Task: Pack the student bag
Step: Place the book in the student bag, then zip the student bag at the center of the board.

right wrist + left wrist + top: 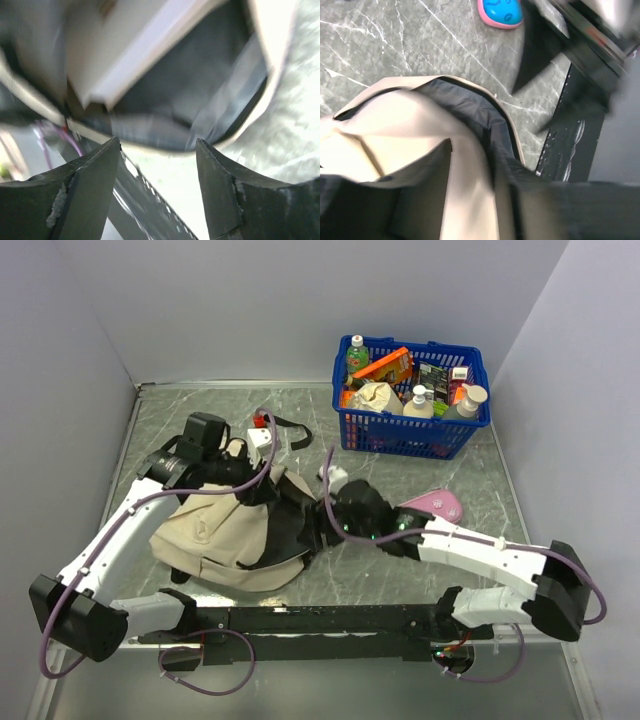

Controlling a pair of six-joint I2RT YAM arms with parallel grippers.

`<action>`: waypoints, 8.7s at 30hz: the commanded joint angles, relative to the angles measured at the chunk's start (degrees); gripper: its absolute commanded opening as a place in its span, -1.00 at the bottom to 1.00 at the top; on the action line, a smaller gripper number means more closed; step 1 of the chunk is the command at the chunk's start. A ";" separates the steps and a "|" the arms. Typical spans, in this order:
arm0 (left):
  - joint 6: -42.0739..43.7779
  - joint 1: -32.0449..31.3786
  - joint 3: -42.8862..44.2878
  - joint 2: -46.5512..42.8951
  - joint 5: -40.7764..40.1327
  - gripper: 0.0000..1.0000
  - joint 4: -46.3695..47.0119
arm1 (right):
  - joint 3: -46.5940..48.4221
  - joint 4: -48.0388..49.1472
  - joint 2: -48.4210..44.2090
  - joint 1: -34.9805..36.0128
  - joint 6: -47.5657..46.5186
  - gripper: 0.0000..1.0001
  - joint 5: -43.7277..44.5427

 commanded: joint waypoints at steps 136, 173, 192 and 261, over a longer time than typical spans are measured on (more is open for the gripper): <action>63.50 2.76 -26.51 -20.91 -15.87 -0.98 -33.55 | 0.95 22.30 8.68 -15.34 -20.49 -1.00 4.03; 24.57 -5.94 -13.42 -10.46 -5.58 0.93 1.49 | -7.57 20.64 -2.30 -1.98 -9.06 -1.00 -0.62; -6.89 -5.50 -12.28 2.54 -14.83 0.93 27.79 | -10.12 24.06 -1.16 5.04 -11.43 -1.00 1.75; 18.15 -8.66 10.13 23.29 2.92 0.93 -21.69 | 8.16 18.97 13.26 20.87 -22.33 -1.00 21.71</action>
